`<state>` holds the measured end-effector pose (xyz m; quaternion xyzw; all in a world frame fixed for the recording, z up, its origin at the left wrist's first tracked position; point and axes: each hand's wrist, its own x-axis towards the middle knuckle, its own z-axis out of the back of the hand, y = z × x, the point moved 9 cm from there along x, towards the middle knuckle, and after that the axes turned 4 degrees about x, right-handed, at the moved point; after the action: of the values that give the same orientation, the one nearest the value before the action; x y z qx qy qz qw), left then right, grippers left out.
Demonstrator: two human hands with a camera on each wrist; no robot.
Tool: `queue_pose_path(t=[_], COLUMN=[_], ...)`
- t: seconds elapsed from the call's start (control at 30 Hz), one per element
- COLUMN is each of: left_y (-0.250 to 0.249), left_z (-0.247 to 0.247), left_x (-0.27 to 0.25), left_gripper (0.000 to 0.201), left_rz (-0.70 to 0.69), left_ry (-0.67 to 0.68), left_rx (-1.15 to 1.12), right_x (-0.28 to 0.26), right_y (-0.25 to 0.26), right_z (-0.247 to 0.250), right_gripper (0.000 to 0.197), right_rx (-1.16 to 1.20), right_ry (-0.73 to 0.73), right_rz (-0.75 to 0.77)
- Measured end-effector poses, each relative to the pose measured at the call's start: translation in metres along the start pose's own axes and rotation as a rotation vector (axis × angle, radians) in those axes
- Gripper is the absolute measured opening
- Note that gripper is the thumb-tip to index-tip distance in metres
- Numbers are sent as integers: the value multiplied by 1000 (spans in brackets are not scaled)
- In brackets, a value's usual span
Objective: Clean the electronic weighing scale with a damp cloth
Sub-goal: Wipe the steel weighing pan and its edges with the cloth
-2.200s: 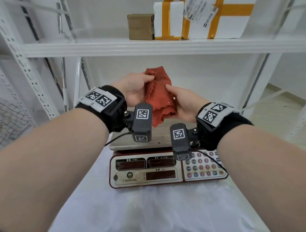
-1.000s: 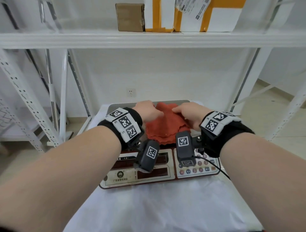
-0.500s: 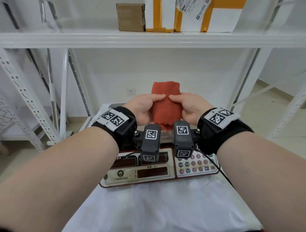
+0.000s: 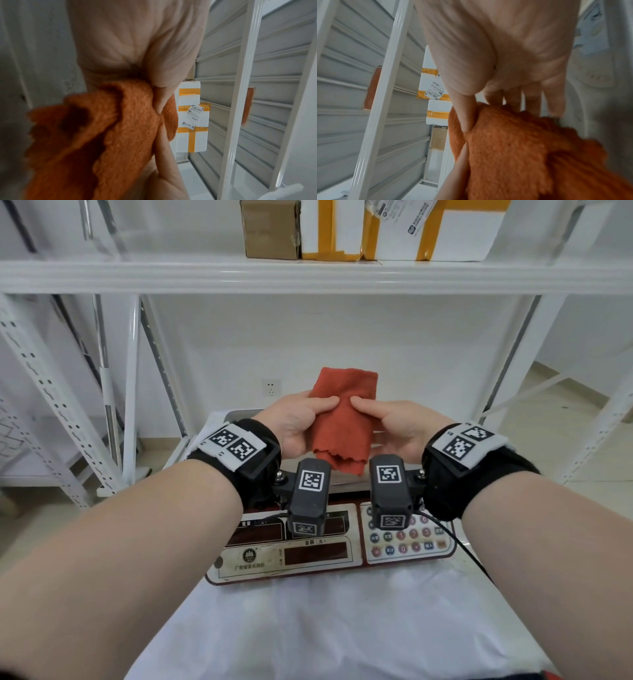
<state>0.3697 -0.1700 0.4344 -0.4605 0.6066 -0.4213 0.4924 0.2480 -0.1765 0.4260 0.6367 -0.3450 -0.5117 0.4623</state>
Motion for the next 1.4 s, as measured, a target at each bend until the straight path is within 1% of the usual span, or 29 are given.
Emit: queue_pose_path(t=[0.03,0.1,0.13,0.17,0.2,0.23,0.27,0.3,0.33,0.37,0.4,0.43,0.47,0.53,0.57,0.6,0.67,0.73,0.83,0.9,1.0,1.07,1.1,1.13,1.2,1.23,1.3,1.4], left_y=[-2,-7,-9,-9,-9,-8,-7,-6,-5,-5,-5,-5,-4,-3,-2,-2,-4,-5,-7,-8,-9,-9,-9,-9,-6,-5,-1,4], left_z=[2,10,15,21,27,33,38,44,47,49,50,49,48,45,44,44,44,44,41,41,48,58,64,69,79,83,90,93], left_x=[0,-1,-1,-1,-1,-1,-2,-2,-2,-2,-2,-2,-3,-4,-4,-6,-9,-10,-13,-16,-22,-27,-29,-32,-36,-39,-44,-48], left_gripper=[17,4,5,9,9,9,8,8,9,9,10,10,10,10,10,10,12,13,11,14,18,19,20,21,21,21,21,23], left_rz=[-18,-47,-56,-54,-42,-23,-4,7,7,-5,-19,-33,-45,-58,-65,-77,-115,-145,-172,-189,-198,-189,-183,-175,-160,-154,-144,-158], left_ry=[-23,-100,-133,-153,-164,-170,-177,-191,-208,-222,-232,-238,-240,-230,-227,-229,-247,-258,-262,-278,-300,-326,-342,-355,-375,-383,-396,-391], left_rx=[54,196,263,316,354,389,428,472,523,575,623,666,708,793,837,882,980,1058,1117,1157,1182,1197,1203,1209,1215,1220,1230,1259], right_x=[-1,1,1,3,1,-3,-12,-20,-27,-31,-32,-27,-18,1,7,9,12,14,11,7,1,-1,0,2,12,16,20,9], right_y=[2,7,11,16,23,31,39,45,51,54,55,50,41,13,4,0,0,1,-7,-14,-14,-15,-17,-19,-27,-29,-27,-22], right_z=[-1,5,11,23,37,50,60,67,69,68,64,59,51,36,32,29,20,3,-24,-26,5,39,54,64,71,68,55,18], right_gripper=[27,26,21,14,9,11,17,24,28,26,23,21,23,30,32,33,29,27,34,39,40,40,41,43,45,44,43,40], right_rx=[27,61,62,25,-76,-216,-372,-527,-667,-796,-927,-1054,-1188,-1408,-1453,-1476,-1497,-1505,-1413,-1428,-1476,-1429,-1384,-1336,-1272,-1262,-1288,-1320], right_ry=[-6,-82,-149,-250,-374,-494,-610,-695,-741,-754,-744,-703,-622,-410,-355,-330,-288,-243,-158,-184,-344,-497,-557,-587,-560,-526,-463,-303], right_rz=[23,91,134,190,250,310,356,389,423,455,472,471,436,297,244,208,215,268,353,387,414,322,258,195,106,93,130,278])
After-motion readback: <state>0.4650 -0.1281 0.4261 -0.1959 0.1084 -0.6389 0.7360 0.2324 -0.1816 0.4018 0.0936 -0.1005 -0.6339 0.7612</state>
